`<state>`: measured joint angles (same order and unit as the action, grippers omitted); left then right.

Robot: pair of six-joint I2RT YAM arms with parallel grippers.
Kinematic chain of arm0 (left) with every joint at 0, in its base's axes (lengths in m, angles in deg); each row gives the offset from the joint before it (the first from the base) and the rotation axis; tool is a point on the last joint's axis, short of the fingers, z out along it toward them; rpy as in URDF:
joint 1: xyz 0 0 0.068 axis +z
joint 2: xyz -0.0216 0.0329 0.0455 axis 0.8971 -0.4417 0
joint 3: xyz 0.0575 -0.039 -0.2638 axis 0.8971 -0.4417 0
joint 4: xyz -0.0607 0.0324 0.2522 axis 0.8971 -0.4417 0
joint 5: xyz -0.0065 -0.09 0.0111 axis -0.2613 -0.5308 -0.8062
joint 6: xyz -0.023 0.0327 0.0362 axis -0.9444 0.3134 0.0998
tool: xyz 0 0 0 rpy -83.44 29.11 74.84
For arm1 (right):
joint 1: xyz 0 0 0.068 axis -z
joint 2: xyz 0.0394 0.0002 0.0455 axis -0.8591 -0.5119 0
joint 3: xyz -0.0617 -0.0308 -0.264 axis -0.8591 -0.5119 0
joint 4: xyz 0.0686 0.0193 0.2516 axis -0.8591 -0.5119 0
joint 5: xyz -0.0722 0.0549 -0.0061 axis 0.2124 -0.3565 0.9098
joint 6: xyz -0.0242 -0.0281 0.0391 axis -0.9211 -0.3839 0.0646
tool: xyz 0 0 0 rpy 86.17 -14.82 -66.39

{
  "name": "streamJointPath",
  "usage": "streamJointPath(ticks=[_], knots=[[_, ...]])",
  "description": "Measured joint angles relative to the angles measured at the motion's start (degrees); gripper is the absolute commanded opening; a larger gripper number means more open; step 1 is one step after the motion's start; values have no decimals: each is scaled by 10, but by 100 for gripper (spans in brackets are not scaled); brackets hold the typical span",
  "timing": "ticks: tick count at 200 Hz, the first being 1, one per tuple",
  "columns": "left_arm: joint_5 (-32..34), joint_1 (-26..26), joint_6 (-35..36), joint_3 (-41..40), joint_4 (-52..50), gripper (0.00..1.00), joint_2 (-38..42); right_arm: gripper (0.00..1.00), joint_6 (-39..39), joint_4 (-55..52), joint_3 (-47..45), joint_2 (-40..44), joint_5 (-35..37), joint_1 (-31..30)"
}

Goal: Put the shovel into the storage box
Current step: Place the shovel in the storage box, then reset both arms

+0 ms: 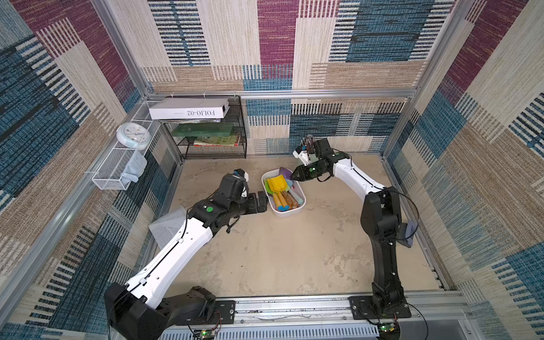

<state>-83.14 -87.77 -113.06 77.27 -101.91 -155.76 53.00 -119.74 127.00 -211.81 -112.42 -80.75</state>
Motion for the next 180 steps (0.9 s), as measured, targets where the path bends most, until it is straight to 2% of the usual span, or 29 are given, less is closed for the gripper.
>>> streamJointPath(ticks=[43, 80, 101, 114, 137, 154, 180], knots=[[21, 154, 5, -76, 47, 100, 63, 32, 3, 48, -187, 163, 85, 1], [68, 237, 7, -127, 91, 99, 110, 32, 12, 105, -370, 317, 221, 8], [136, 254, 0, -167, 113, 99, 151, 32, 22, 144, -479, 406, 318, 14], [184, 256, -4, -192, 122, 93, 174, 31, 29, 169, -536, 454, 369, 21], [251, 257, -1, -249, 161, 94, 210, 31, 44, 223, -618, 523, 445, 32], [268, 257, 23, -306, 214, 92, 223, 31, 56, 276, -676, 557, 488, 41], [252, 257, 79, -375, 307, 92, 201, 31, 63, 362, -752, 589, 551, 50]])
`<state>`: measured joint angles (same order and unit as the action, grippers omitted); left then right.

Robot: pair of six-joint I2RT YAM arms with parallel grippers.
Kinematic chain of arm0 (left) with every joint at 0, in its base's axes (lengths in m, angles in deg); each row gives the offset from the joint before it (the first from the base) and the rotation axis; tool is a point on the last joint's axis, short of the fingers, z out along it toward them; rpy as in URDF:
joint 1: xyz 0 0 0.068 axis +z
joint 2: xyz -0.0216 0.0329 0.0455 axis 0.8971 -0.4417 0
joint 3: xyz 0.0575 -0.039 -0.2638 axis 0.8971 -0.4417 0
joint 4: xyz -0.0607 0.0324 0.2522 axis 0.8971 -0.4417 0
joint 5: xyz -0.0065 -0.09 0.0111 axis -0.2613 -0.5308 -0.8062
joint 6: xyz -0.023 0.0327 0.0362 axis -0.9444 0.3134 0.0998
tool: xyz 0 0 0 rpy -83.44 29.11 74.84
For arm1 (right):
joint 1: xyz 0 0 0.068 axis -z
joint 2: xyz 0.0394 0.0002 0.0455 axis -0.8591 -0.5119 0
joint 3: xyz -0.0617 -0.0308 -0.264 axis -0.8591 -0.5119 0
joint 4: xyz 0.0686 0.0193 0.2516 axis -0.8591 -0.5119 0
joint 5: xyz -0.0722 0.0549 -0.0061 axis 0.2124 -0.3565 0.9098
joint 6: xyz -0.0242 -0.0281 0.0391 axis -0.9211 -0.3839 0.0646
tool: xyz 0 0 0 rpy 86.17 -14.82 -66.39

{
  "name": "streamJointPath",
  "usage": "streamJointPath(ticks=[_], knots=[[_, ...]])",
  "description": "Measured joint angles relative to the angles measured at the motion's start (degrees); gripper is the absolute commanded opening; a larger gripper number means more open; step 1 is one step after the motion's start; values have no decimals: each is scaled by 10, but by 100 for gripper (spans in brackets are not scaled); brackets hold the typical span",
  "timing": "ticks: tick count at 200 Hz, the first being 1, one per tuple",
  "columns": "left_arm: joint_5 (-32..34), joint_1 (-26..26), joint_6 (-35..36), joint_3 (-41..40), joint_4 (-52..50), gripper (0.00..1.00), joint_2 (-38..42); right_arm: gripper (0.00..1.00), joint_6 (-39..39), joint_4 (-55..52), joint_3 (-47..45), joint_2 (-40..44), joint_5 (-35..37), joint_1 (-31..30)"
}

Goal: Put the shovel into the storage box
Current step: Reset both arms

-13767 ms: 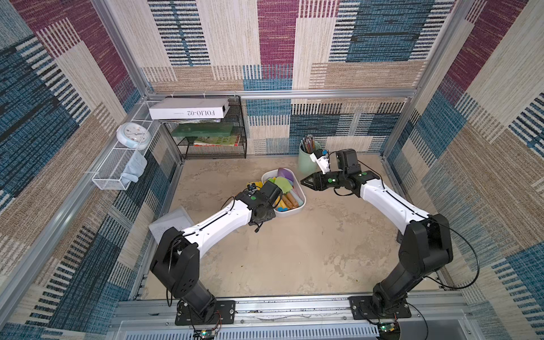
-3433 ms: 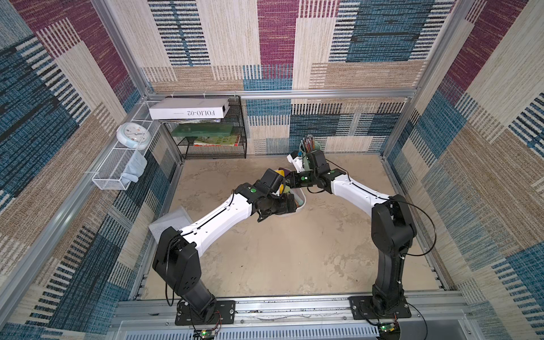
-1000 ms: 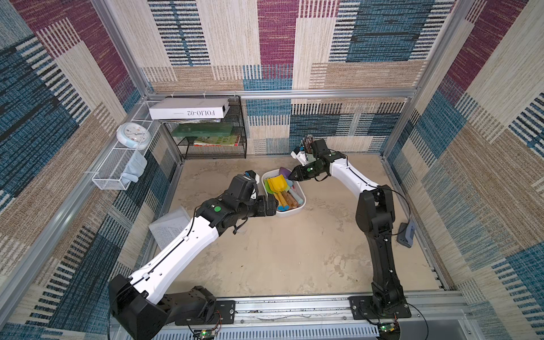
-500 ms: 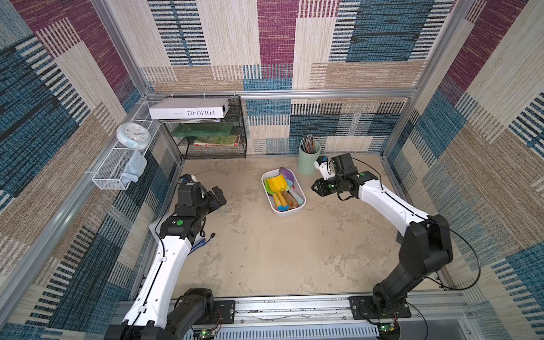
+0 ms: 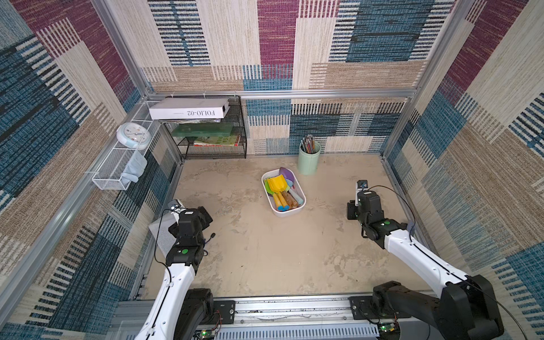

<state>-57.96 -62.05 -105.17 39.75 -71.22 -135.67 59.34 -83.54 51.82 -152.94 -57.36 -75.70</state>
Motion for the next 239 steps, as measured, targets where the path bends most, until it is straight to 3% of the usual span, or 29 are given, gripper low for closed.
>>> streamJointPath(ticks=[25, 71, 111, 141, 164, 174, 197, 206, 239], knots=[[-26, 0, 55, -53, 120, 91, -70, 31, -3, 105, -82, 34, 33, 15], [-65, 0, 130, -115, 331, 93, -209, 31, -25, 311, -211, 78, 21, 39], [-106, 0, 154, -92, 466, 92, -348, 30, -77, 514, -311, 64, -16, 53], [-139, 0, 176, -35, 463, 93, -385, 29, -96, 626, -323, 3, -52, 88], [-174, 0, 192, -15, 450, 94, -391, 28, -97, 697, -302, -104, -80, 124], [-187, 0, 197, -11, 442, 99, -393, 29, -97, 713, -288, -149, -93, 135], [-207, 0, 205, -7, 428, 99, -394, 30, -96, 710, -226, -230, -137, 156], [-208, 0, 206, -6, 426, 99, -394, 33, -93, 695, -209, -230, -167, 172], [-219, 0, 209, -5, 421, 99, -394, 73, -86, 681, -196, -232, -212, 188]])
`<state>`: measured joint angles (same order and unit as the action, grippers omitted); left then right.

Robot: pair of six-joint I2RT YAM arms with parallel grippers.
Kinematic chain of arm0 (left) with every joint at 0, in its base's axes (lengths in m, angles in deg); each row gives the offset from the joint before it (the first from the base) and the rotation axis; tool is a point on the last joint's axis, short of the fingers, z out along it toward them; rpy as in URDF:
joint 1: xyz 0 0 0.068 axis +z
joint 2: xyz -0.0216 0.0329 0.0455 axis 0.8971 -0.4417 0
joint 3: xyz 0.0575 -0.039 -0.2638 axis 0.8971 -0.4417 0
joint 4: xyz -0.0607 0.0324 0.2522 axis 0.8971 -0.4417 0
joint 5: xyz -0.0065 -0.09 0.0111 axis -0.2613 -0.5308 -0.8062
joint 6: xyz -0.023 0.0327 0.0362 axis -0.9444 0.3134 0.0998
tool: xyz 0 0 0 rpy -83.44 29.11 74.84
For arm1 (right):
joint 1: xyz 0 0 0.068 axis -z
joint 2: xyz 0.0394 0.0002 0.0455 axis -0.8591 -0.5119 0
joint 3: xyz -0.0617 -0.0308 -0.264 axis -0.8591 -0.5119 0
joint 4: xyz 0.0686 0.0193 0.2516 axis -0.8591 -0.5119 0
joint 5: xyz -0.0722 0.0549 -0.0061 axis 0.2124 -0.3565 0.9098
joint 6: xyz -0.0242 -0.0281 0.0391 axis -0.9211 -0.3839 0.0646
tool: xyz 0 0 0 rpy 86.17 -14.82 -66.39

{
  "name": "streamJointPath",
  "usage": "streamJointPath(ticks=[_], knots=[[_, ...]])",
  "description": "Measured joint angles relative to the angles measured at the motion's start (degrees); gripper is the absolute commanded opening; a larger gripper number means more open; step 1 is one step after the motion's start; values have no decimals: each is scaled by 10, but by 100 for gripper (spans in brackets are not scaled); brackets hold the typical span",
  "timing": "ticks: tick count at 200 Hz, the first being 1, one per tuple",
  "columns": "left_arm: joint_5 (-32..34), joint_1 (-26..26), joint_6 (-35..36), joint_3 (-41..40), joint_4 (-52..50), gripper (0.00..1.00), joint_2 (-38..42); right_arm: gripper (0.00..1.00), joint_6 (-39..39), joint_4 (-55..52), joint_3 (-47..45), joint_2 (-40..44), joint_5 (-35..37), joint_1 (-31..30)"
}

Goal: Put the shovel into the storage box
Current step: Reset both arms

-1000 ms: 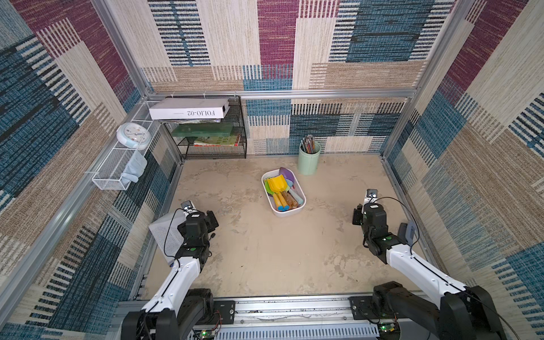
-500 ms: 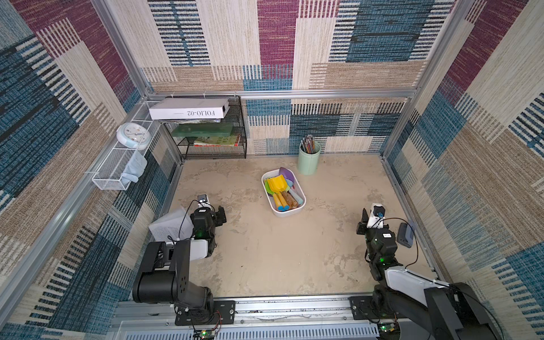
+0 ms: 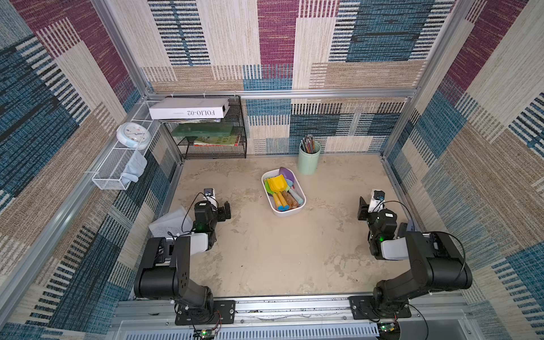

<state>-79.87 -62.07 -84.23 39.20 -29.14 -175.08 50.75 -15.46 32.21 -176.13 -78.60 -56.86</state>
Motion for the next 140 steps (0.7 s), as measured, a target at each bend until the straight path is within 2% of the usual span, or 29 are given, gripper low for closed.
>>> streamJointPath(ticks=[8, 22, 140], knots=[[-2, 0, 1, 0, -2, 99, 0, 80, 0, -4, 0, 0, -6, 0], [-2, 0, 2, 0, -4, 99, 0, 100, 2, -9, 0, 0, -10, 1], [-4, 0, 4, 0, -4, 99, 0, 100, 4, -12, -2, 2, -21, 1]])
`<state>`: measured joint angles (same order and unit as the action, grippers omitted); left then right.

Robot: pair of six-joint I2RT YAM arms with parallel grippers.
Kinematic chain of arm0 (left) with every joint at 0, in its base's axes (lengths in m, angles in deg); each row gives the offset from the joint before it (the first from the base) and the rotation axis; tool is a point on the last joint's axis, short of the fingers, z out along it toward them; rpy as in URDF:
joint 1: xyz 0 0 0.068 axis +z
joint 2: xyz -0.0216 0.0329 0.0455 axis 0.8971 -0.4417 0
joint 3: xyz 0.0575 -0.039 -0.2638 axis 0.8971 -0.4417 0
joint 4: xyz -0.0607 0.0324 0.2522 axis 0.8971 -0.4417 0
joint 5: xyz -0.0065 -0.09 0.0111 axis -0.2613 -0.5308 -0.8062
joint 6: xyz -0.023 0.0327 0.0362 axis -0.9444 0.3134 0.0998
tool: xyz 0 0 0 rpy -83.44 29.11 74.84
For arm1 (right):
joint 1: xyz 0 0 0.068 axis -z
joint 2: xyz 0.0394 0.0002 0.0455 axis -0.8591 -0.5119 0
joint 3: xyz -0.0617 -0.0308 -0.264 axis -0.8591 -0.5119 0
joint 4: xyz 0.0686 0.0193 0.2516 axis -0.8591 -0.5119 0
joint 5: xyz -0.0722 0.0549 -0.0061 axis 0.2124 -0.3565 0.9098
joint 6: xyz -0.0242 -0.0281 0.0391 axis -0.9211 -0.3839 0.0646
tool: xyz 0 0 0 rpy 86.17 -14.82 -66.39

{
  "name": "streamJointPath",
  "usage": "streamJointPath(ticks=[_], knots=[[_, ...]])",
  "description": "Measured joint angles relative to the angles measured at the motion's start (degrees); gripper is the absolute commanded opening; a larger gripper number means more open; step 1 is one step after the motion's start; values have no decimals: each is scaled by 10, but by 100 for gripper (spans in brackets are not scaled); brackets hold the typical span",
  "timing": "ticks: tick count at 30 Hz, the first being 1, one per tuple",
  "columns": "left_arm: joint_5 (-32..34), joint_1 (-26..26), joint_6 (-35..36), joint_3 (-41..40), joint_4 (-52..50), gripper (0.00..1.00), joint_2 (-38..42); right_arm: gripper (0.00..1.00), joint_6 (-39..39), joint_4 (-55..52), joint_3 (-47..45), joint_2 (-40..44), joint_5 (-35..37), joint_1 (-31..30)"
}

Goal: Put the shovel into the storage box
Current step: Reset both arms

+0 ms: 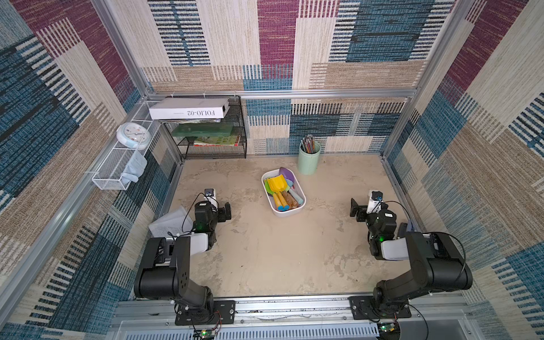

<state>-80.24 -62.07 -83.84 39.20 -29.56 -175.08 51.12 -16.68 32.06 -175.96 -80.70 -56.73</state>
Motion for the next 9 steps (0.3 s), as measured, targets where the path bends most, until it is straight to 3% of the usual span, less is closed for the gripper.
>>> streamJointPath(ticks=[9], knots=[[0, 0, 0, 2, -4, 99, -1, 100, 0, 0, 0, 0, 0, 0]])
